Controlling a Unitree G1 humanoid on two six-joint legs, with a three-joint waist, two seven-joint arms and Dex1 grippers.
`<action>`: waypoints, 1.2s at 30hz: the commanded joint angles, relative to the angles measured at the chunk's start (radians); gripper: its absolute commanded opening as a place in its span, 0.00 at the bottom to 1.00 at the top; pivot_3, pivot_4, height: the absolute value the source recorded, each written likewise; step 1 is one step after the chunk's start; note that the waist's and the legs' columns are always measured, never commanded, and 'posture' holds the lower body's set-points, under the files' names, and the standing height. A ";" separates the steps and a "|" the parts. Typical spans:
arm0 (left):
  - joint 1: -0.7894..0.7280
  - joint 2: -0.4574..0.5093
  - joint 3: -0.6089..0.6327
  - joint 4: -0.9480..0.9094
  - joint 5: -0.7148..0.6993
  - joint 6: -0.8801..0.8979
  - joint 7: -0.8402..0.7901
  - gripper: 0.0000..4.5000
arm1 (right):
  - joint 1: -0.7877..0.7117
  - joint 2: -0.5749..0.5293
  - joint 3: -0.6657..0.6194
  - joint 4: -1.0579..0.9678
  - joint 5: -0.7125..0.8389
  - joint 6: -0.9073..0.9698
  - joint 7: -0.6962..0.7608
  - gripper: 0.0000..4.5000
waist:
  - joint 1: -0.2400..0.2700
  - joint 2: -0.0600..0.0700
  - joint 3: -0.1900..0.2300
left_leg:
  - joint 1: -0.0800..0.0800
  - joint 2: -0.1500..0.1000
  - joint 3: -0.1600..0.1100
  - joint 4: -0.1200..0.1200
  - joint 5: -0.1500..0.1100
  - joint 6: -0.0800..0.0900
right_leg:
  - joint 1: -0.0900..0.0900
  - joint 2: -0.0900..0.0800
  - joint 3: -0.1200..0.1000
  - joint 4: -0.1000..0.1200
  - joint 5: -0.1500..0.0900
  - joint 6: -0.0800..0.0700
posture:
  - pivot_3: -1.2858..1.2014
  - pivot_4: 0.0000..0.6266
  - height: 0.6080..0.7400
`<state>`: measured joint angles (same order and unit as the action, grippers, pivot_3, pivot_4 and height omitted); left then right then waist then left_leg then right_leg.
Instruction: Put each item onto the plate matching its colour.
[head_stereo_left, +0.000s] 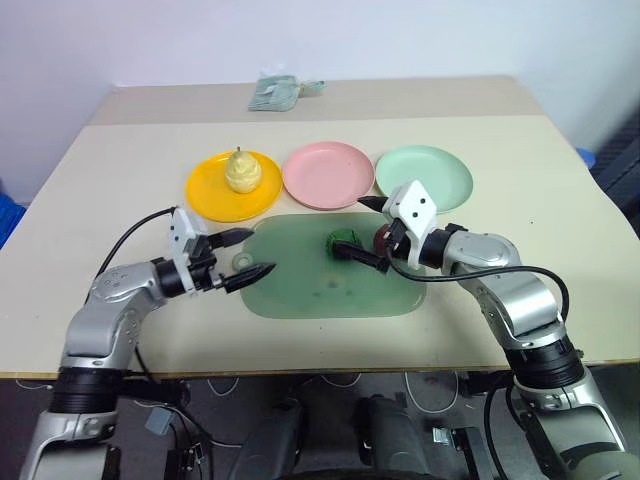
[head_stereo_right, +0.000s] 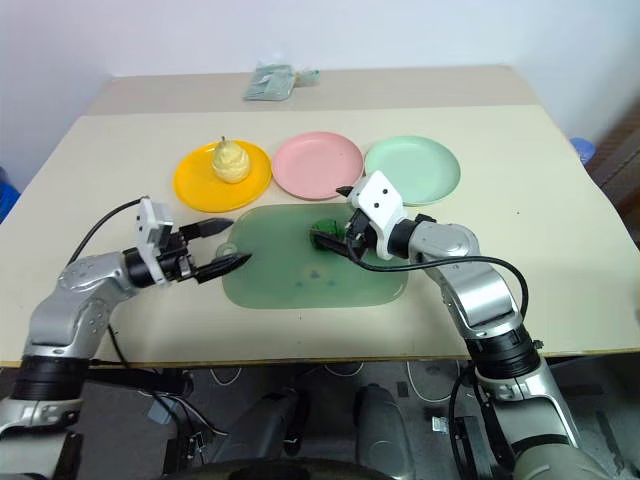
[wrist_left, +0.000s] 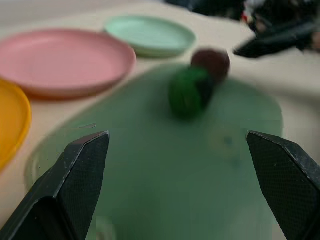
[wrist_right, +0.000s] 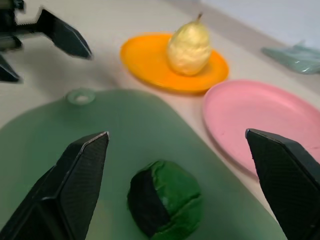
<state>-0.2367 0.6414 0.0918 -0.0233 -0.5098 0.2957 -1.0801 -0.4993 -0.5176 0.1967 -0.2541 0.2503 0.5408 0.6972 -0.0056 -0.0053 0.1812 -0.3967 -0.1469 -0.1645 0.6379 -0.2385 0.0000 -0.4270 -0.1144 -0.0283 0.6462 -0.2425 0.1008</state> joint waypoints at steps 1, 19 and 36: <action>0.015 0.012 -0.003 -0.040 0.013 -0.043 -0.029 0.99 | -0.051 0.002 0.026 -0.023 -0.019 0.048 0.004 1.00 | 0.002 0.000 0.000 | 0.000 0.000 0.000 0.000 0.000 0.000 | 0.000 0.000 0.000 0.000 0.000 0.000 | 0.52 0.24 1.00; 0.115 -0.018 0.014 -0.085 0.050 -0.132 0.008 0.99 | -0.188 -0.040 0.189 0.067 -0.172 0.152 0.080 1.00 | -0.005 0.000 0.000 | 0.000 0.000 0.000 -0.006 0.000 -0.001 | -0.002 -0.001 0.000 -0.002 0.000 0.000 | 0.52 0.24 1.00; 0.141 -0.014 0.006 -0.118 0.105 -0.220 0.053 1.00 | -0.208 -0.030 0.229 0.119 -0.271 0.074 0.108 0.24 | -0.005 0.000 0.000 | 0.000 0.000 0.000 -0.006 0.001 -0.001 | -0.002 -0.001 0.000 -0.002 0.000 0.000 | 0.52 0.24 1.00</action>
<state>-0.0964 0.6215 0.0862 -0.1195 -0.4043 0.0938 -1.0362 -0.6882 -0.5481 0.4303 -0.1131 -0.0072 0.6398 0.8027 -0.0103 -0.0052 0.1812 -0.3964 -0.1468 -0.1642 0.6322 -0.2378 -0.0010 -0.4290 -0.1150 -0.0283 0.6444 -0.2424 0.1006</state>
